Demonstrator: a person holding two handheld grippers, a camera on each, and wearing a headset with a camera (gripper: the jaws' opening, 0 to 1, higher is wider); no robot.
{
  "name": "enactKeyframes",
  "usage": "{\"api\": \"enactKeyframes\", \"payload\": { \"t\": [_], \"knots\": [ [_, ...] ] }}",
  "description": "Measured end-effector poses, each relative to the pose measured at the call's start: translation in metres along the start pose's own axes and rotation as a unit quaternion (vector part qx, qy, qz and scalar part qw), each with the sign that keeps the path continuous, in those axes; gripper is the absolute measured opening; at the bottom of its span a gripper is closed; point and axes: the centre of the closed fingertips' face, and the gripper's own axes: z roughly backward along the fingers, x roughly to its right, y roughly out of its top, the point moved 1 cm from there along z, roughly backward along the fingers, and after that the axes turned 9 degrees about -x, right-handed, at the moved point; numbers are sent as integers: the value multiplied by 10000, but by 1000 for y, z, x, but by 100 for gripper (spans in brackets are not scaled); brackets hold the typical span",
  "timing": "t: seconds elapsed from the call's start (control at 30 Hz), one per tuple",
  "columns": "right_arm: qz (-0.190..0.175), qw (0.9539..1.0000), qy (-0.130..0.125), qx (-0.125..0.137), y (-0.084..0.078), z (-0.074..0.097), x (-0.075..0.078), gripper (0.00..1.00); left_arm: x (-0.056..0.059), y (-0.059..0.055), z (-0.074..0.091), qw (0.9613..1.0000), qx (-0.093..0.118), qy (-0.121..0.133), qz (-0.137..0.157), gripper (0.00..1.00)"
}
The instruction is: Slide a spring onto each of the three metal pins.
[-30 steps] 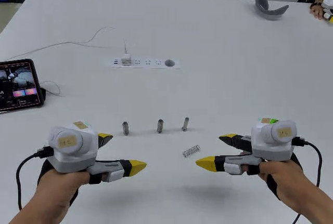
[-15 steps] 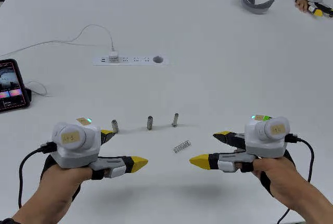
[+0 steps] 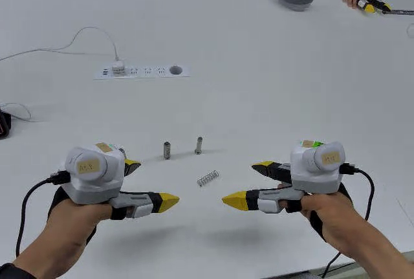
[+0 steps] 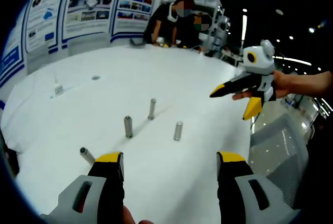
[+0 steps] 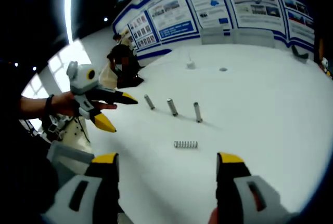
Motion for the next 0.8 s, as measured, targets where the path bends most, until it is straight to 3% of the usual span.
{"api": "enactKeyframes", "payload": {
  "t": [0.8],
  "knots": [
    [-49, 10000, -49, -22, -8, 10, 4, 79, 10, 13, -45, 9993, -146, -239, -250, 65]
  ]
}}
